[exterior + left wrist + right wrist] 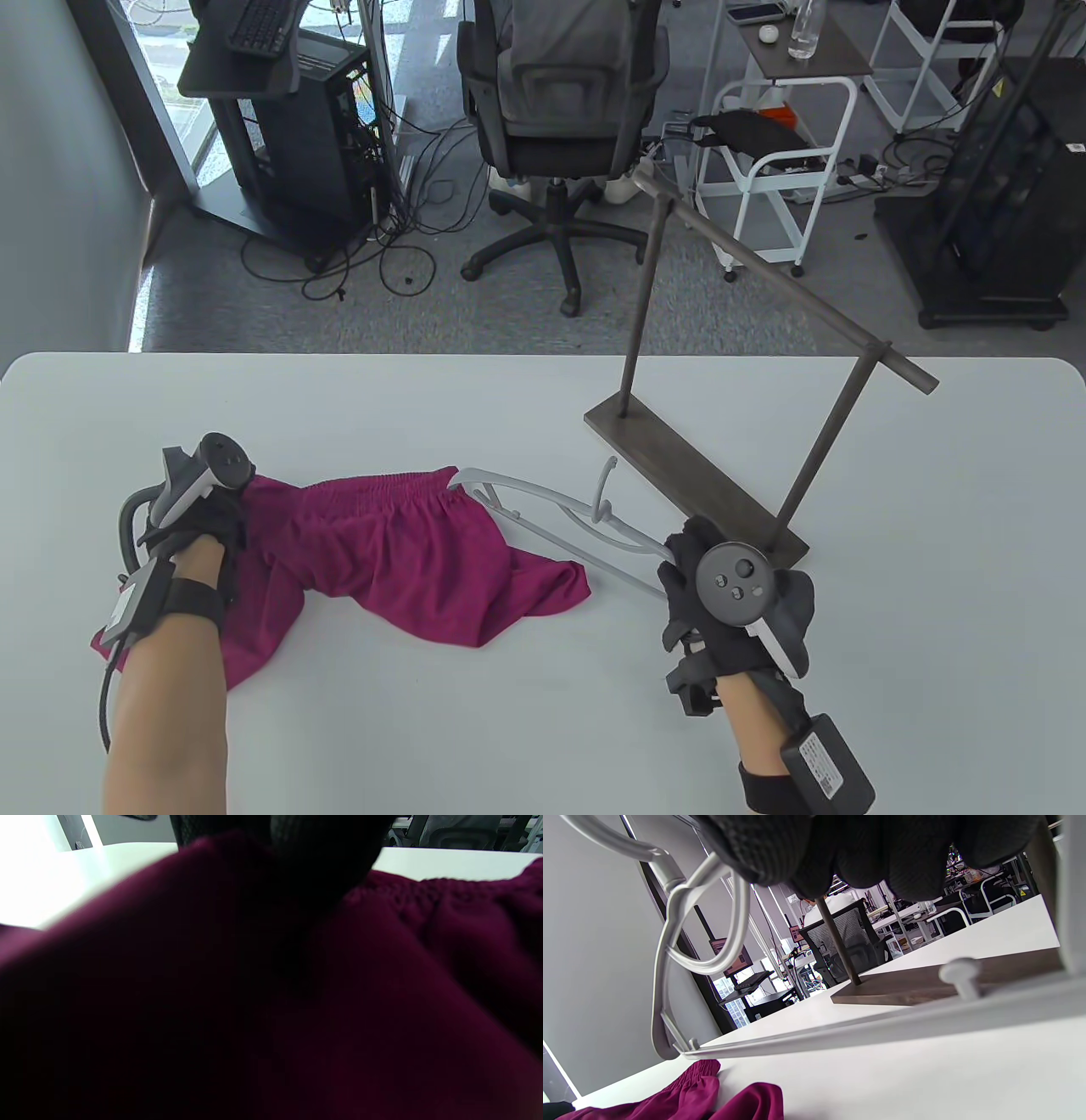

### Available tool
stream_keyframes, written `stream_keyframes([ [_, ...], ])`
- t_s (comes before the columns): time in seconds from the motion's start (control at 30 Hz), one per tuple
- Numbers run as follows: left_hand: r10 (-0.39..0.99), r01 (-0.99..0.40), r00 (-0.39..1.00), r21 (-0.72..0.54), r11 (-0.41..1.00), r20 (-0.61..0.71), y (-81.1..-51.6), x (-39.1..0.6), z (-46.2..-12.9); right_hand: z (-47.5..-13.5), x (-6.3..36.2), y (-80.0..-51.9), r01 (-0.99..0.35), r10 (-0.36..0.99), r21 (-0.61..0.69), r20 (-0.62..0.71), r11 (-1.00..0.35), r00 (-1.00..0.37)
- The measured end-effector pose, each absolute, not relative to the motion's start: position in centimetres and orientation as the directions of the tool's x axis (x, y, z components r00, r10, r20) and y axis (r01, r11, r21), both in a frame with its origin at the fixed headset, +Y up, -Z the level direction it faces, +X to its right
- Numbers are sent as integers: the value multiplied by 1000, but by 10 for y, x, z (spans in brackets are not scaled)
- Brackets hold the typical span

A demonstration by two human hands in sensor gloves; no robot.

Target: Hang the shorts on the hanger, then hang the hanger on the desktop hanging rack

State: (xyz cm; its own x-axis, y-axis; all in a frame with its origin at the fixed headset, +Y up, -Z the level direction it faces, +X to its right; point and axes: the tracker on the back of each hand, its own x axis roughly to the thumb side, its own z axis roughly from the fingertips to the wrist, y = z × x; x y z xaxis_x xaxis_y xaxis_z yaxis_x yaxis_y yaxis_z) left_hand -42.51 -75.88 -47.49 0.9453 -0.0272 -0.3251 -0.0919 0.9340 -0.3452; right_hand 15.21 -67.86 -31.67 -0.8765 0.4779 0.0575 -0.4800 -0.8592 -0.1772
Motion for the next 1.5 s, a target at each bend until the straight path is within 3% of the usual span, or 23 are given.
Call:
stream_keyframes([
  [0.17, -40, -52, 954, -293, 955, -299, -765, -422, -470, -317, 150, -680, -468, 465, -173, 55, -867, -883],
  [0.33, -27, -26, 961, -188, 982, -275, -751, -419, -463, -317, 152, -679, -471, 471, -177, 49, -864, -881],
  [0.67, 80, -79, 988, 9, 997, -134, -682, -392, -425, -313, 172, -670, -550, 548, -193, 67, -813, -834],
  [0.9, 196, -208, 978, 197, 958, 78, -641, -338, -368, -311, 182, -655, -631, 613, -182, 150, -754, -776],
  [1.17, 224, -320, 924, 308, 896, 309, -637, -285, -297, -303, 184, -641, -653, 616, -109, 249, -749, -748],
  [1.3, 237, -326, 930, 334, 885, 281, -650, -284, -278, -301, 184, -629, -641, 594, -95, 294, -761, -749],
  [1.5, 308, -368, 923, 293, 882, 232, -669, -299, -275, -308, 172, -611, -597, 541, -57, 360, -800, -760],
])
